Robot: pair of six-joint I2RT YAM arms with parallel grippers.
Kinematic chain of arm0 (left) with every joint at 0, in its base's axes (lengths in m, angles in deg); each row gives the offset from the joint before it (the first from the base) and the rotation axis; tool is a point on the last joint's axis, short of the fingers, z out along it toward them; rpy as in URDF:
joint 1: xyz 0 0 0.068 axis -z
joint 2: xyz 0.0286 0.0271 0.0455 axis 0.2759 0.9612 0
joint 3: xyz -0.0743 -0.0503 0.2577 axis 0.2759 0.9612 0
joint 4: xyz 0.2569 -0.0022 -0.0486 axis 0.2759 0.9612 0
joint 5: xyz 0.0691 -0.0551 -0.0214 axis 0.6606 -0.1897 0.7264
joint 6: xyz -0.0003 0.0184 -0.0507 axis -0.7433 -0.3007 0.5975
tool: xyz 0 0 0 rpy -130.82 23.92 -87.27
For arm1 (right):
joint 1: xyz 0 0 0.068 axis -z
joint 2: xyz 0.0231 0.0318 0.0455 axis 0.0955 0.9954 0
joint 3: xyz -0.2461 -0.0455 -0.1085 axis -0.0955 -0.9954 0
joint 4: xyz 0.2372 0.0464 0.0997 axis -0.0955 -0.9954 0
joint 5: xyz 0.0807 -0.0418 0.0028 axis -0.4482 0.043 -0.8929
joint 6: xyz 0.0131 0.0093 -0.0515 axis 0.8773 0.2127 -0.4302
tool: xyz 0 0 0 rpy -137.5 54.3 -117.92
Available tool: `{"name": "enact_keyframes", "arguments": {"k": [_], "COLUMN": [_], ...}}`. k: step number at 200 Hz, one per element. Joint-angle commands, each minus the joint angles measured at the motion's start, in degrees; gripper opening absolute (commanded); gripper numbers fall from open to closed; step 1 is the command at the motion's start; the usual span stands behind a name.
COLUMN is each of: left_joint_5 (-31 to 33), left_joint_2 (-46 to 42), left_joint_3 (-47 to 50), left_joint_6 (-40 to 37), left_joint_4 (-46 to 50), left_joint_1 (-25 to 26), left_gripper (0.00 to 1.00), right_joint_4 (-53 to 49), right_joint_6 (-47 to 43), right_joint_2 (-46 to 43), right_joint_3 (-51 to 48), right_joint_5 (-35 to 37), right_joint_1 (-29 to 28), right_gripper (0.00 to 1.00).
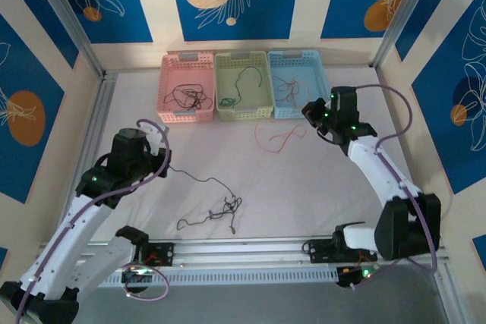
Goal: Untangle the cables
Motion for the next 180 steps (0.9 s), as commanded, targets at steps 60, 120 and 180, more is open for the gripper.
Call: {"name": "enact_keyframes", "arguments": {"k": [60,120,180], "left_joint_5": [-0.69,-0.59,-0.86], "left_joint_2": [-0.36,-0.72,-0.58], "left_joint_3": [0.78,0.78,0.86], "left_joint_6": [0.75,0.71,0.76], "left_joint_4": [-1.09,-1.07,-1.09], "left_joint_1": [-0.71,-0.71,-0.73], "left_gripper": [0.00,0.00,0.00], "right_joint_4": [-2.65,-14.37,-13.34], "right_joint_6": [-1.23,-3.42,-4.18], "right_joint_2": [-0.30,2.98,3.02], "right_joint_3": [22.72,21.87,1.34], "right_joint_5": [-2.32,1.25,5.45], "right_joint_1": [5.32,3.32,-0.19], "right_gripper": [0.00,0.00,0.02]}}
